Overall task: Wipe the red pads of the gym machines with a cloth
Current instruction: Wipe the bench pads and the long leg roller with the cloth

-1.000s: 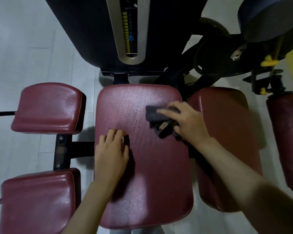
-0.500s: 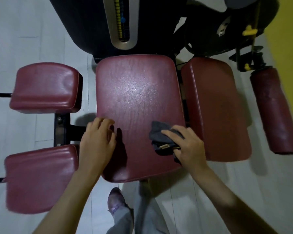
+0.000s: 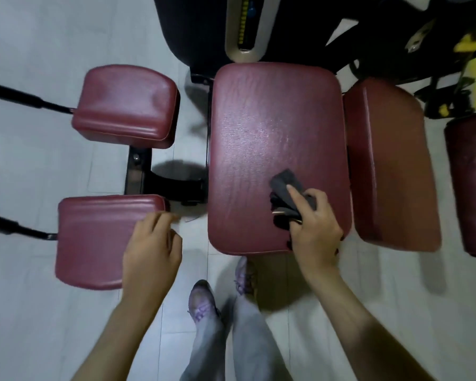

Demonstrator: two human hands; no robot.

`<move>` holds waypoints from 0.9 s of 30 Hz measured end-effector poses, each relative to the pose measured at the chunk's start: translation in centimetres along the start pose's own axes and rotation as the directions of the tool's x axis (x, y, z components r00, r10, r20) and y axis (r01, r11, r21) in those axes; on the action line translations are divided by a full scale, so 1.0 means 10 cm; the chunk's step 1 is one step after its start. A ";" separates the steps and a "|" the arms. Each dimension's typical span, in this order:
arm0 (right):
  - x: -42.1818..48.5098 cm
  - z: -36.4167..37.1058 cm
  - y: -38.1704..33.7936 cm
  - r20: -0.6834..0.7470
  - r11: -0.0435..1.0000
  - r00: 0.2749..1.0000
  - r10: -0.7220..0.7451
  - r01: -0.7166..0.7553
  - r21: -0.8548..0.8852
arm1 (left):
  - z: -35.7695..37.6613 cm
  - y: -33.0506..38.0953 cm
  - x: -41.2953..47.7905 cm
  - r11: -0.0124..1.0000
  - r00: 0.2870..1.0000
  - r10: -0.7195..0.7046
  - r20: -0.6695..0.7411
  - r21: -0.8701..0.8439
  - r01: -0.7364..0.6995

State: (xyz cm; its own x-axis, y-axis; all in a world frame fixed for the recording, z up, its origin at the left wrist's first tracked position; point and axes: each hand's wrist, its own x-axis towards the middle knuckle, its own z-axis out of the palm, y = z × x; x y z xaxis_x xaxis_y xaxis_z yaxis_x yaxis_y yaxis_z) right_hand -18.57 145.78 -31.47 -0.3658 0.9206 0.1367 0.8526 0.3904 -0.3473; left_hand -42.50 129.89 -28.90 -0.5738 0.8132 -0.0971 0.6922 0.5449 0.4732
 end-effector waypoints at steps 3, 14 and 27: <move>-0.18 0.29 -0.52 0.079 0.985 0.984 -0.161 0.155 0.071 | -0.05 -0.02 -0.09 1.000 0.999 -0.020 -0.026 -0.009 0.019; 0.10 0.05 -0.30 0.267 0.874 0.844 -0.466 0.485 -0.007 | -0.12 0.34 -0.12 0.999 0.999 0.033 -0.025 -0.023 -0.033; 0.27 -0.67 0.95 -0.039 0.924 0.934 0.355 -0.357 -0.138 | 0.13 0.65 0.21 0.991 0.988 0.123 0.088 -0.069 -0.117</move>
State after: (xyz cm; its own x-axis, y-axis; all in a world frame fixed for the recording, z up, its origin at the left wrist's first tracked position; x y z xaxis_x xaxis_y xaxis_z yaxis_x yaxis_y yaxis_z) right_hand -8.92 152.07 -28.19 -0.0244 0.9989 0.0402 0.9697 0.0335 -0.2419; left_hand -38.62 135.41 -27.15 -0.4432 0.8890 -0.1149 0.7227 0.4302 0.5409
